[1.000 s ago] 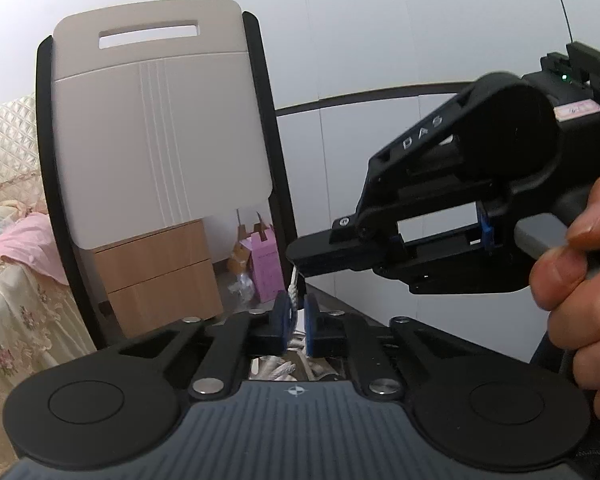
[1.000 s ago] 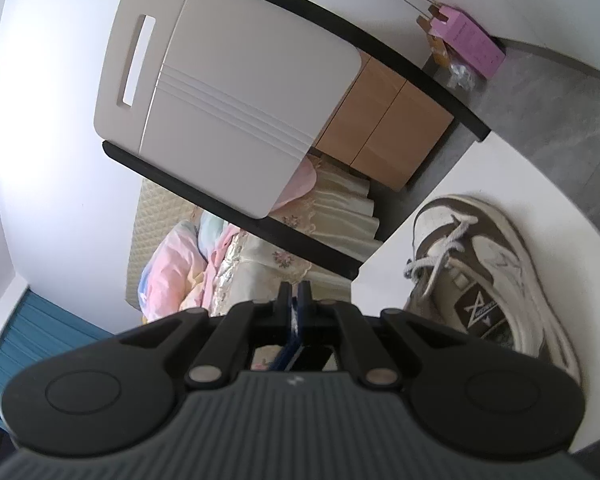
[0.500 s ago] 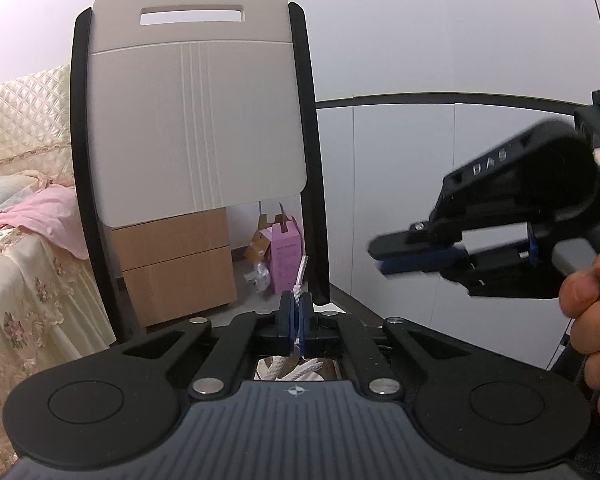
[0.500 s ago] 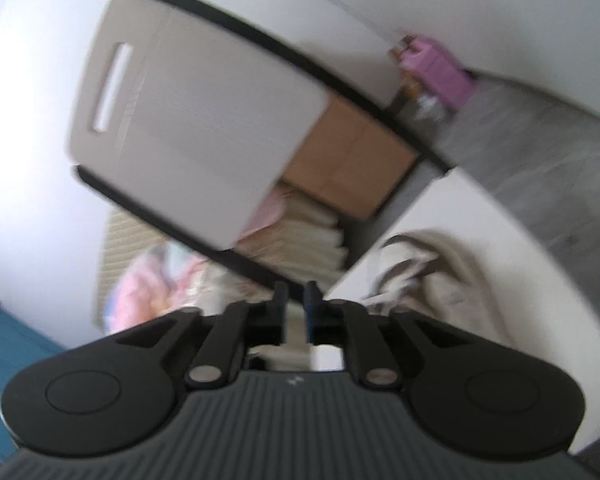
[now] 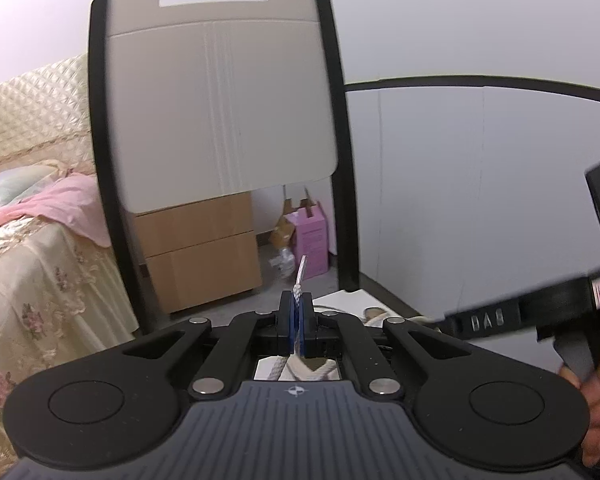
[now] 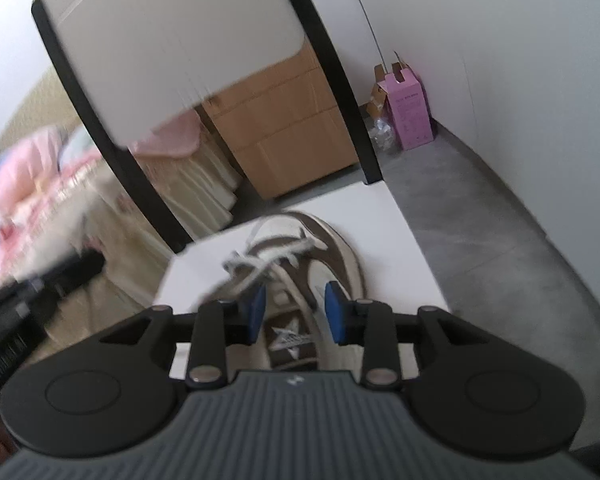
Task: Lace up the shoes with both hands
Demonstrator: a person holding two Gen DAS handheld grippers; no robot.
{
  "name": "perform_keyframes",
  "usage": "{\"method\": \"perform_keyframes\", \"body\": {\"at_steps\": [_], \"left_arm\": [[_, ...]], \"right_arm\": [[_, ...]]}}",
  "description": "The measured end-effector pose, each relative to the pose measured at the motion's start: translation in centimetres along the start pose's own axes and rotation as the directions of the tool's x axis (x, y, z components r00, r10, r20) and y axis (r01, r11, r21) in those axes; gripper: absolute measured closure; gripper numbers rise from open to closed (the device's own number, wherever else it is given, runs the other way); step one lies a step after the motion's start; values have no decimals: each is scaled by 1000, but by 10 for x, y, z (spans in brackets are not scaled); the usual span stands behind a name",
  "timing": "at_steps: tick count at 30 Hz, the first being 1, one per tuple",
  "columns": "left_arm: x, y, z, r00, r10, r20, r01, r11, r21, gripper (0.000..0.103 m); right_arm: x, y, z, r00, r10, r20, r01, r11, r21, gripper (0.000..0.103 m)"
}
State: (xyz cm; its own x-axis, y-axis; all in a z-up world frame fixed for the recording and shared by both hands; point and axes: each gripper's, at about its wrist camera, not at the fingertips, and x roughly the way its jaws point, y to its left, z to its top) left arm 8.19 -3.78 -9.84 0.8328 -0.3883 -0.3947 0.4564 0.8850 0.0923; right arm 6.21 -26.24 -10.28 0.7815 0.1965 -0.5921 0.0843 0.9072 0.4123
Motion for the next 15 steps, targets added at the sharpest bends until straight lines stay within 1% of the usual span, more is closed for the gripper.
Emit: {"method": "perform_keyframes", "body": {"at_steps": [1,2,3,4,5,6,8,10,12,14,15], "left_arm": [[1,1,-1,1000,5,-10,-5,1000,-1,101],[2,1,-1,1000,9,-19,-9,1000,3,101],[2,1,-1,1000,14,-28,-14,1000,13,101],[3,0,-1,999,10,-49,-8,1000,28,101],[8,1,-1,995,-7,-95,11,999,39,100],[11,3,-2,991,-15,-131,21,999,42,100],[16,7,-3,986,-14,-168,21,999,41,101],[14,7,-3,985,-14,-172,27,997,71,101],[12,5,-2,986,-5,-169,28,991,134,100],[13,2,-2,984,37,-175,2,975,221,100],[13,4,-2,983,53,-175,-10,971,240,100]], "right_arm": [[2,-1,-2,1000,2,2,-2,1000,4,74],[3,-1,-3,1000,1,6,-1,1000,0,83],[3,-1,-5,1000,-5,12,5,1000,-12,88],[4,0,-5,1000,0,13,0,1000,-25,89],[5,0,-4,1000,25,7,-25,999,-28,89],[5,0,-4,998,60,-2,-60,998,-22,90],[7,0,-5,992,124,-18,-124,992,-3,90],[9,2,-8,986,165,-38,-165,986,9,90],[8,1,-10,977,208,-46,-206,978,32,90],[9,0,-12,968,246,-49,-244,968,53,90],[10,0,-12,964,260,-49,-257,965,51,90]]}}
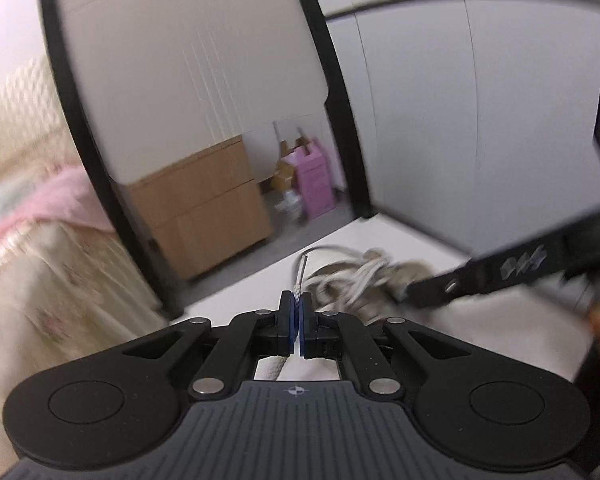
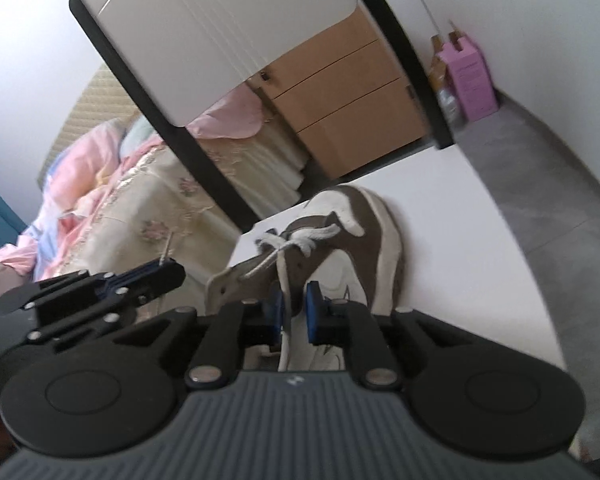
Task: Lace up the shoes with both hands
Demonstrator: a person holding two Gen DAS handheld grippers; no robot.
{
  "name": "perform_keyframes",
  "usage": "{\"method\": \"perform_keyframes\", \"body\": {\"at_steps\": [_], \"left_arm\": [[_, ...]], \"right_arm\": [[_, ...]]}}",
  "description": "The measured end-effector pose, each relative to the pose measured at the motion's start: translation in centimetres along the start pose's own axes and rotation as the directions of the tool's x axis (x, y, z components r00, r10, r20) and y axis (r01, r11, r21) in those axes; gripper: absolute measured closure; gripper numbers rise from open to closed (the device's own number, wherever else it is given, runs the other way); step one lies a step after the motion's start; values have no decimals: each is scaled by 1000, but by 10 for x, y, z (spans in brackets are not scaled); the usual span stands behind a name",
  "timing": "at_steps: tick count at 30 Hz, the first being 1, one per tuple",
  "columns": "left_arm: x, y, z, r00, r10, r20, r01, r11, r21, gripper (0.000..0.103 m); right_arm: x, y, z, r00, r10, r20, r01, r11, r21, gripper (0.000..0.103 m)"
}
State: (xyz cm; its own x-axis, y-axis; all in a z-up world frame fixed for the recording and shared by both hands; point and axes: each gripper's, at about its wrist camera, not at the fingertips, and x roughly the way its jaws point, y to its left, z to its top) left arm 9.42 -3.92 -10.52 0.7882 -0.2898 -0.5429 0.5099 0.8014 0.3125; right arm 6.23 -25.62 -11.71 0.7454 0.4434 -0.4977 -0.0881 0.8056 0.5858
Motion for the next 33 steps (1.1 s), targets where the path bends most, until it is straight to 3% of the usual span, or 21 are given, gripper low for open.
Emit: {"method": "perform_keyframes", "body": {"at_steps": [6,11,15,17,22,33], "left_arm": [[-2,9,2,1000,4,4,-4,1000,6,100],[5,-10,-1,998,-59,19,57,991,122,100],[17,-27,1,994,-105,11,98,953,285,100],[19,-30,3,989,-150,13,139,942,305,100],[26,-48,1,984,-181,-5,169,907,387,100],[35,-76,-5,984,-177,-7,154,834,530,101]], "right_arm": [[-4,-7,2,997,71,0,-71,997,17,90],[-12,-25,0,996,77,41,-81,992,101,90],[-21,-40,-2,994,74,85,-89,978,186,89],[-23,-47,-2,992,78,99,-99,969,227,88],[-21,-56,-3,988,97,118,-128,949,287,88],[-18,-67,-4,984,131,122,-167,917,362,87]]}}
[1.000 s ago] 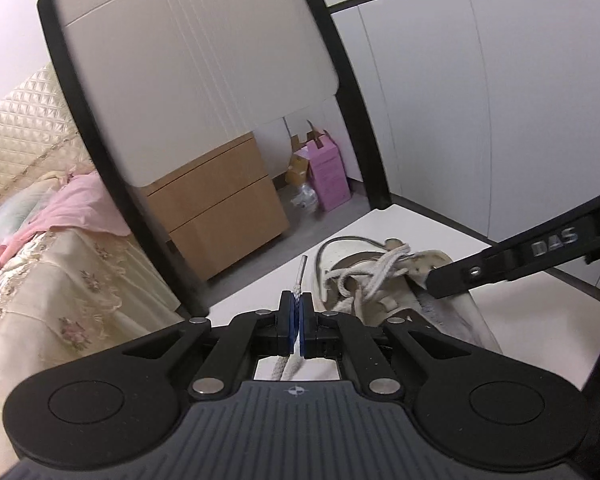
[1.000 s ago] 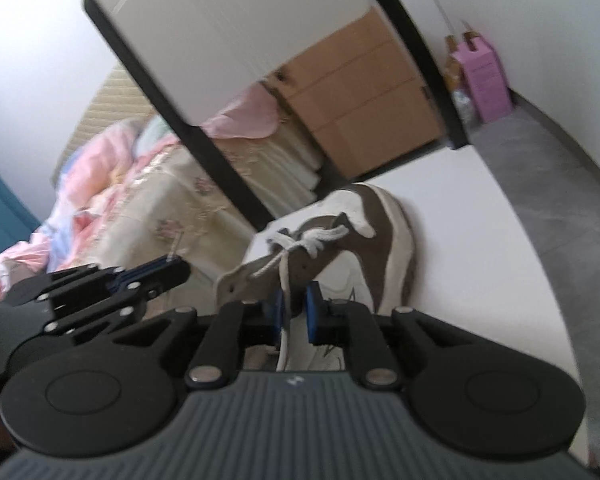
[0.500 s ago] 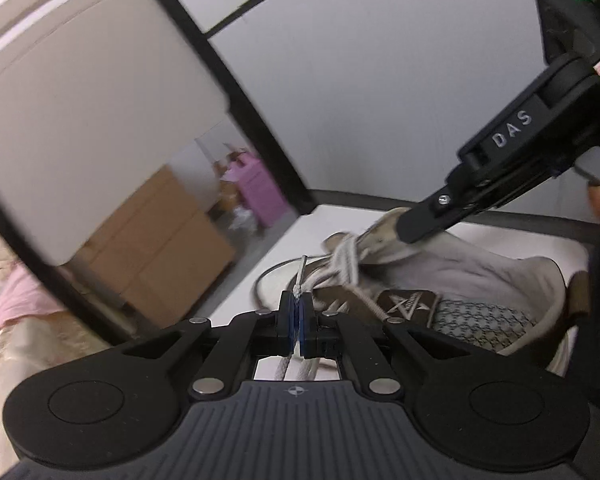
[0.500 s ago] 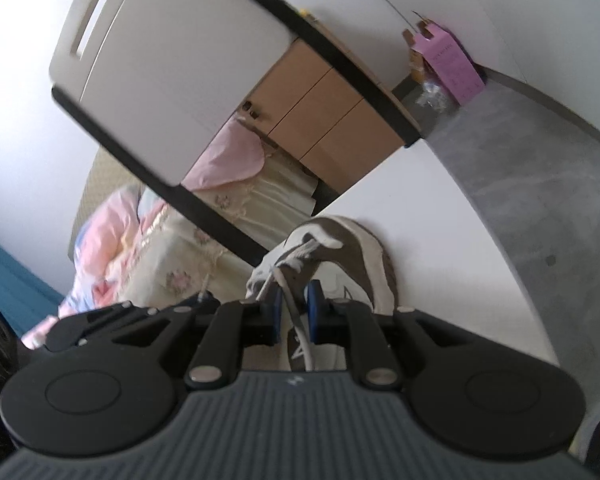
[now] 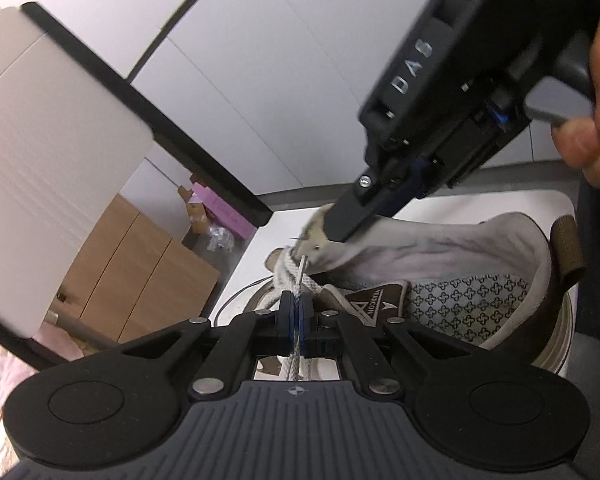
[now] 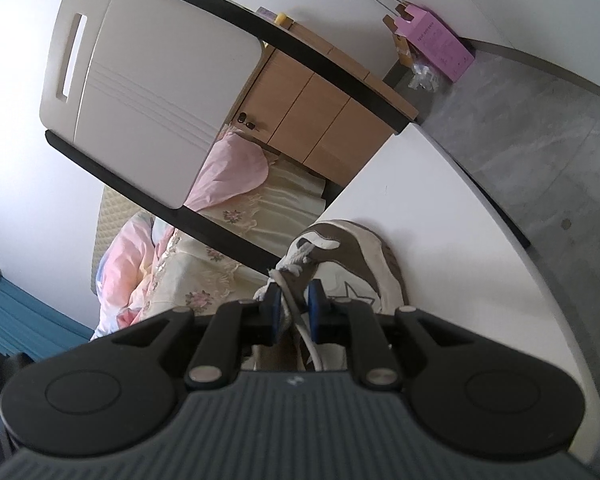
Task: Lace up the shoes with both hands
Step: 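Push the lace end into an eyelet with the left gripper while the right gripper steadies the sneaker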
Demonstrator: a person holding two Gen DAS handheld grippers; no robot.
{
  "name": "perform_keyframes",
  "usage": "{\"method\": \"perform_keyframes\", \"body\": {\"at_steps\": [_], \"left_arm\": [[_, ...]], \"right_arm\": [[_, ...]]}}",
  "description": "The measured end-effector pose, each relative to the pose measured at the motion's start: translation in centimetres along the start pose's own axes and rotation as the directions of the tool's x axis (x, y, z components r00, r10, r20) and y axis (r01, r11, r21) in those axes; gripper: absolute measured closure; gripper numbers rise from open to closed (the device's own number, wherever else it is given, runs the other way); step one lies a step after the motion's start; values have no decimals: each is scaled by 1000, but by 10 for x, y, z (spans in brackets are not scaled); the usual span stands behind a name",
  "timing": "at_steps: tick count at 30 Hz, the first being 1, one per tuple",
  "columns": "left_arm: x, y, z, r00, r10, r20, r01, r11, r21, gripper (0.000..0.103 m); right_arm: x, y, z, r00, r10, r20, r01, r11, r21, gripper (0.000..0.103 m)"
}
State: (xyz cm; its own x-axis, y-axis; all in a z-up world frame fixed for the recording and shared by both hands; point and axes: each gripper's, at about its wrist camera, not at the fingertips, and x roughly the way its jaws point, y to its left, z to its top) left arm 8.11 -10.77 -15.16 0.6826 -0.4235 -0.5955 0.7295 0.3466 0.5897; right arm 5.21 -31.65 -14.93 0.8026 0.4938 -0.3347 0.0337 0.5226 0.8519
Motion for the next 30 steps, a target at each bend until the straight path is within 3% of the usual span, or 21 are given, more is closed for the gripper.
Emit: {"method": "perform_keyframes", "body": {"at_steps": [9,30], "left_arm": [[2,-11,3,1000,5,-27,-3,998,60,101],[1,-5,4,1000,3,-21,-3,1000,24,101]], "right_arm": [[1,-2,0,1000,7,-3,-7,1000,11,87],[1,0,-1,1000,13,-5,-12,999,53,86]]}}
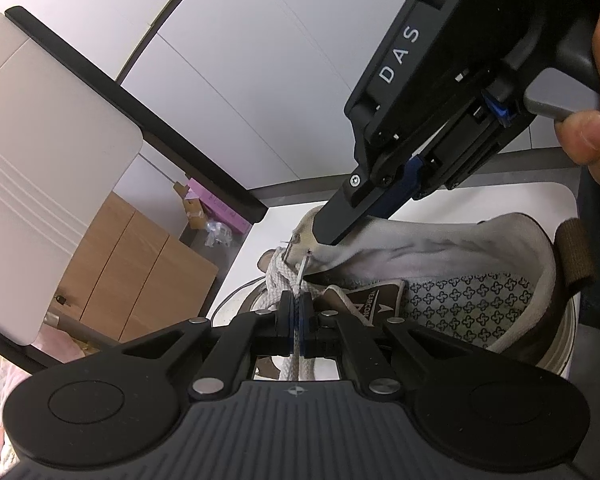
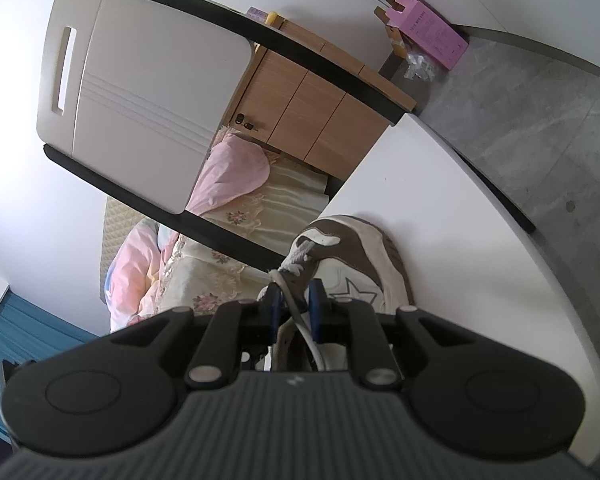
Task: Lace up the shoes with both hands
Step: 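Push the lace end into an eyelet with the left gripper while the right gripper steadies the sneaker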
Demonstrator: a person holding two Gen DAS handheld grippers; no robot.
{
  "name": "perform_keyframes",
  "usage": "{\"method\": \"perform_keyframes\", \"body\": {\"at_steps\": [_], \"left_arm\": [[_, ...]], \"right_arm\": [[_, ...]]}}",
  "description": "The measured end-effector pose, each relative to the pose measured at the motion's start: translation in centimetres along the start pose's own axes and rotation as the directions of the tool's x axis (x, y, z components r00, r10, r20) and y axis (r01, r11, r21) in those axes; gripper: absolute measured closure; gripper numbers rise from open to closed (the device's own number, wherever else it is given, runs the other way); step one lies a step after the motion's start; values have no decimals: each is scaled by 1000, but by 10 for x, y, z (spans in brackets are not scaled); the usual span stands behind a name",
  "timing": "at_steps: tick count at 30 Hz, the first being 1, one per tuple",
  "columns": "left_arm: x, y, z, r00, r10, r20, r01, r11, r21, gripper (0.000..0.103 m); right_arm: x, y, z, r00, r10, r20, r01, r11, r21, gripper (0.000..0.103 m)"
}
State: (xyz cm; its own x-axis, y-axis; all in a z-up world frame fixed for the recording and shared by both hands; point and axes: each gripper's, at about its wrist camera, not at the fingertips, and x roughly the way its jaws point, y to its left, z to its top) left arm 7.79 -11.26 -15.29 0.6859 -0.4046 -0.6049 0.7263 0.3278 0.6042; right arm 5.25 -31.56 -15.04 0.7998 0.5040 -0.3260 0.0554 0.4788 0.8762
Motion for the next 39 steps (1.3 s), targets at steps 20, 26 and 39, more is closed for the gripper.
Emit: {"method": "perform_keyframes", "body": {"at_steps": [20,26,39], "left_arm": [[8,-10,6,999,31,9,-32,998,55,101],[6,-10,5,1000,17,25,-18,999,46,101],[11,-7,5,999,-14,50,14,1000,16,101]], "right_arm": [[0,18,-2,998,-60,11,61,984,-166,86],[3,39,-10,992,-123,28,125,920,-372,84],[2,31,-5,997,-78,0,76,963,-259,73]]}}
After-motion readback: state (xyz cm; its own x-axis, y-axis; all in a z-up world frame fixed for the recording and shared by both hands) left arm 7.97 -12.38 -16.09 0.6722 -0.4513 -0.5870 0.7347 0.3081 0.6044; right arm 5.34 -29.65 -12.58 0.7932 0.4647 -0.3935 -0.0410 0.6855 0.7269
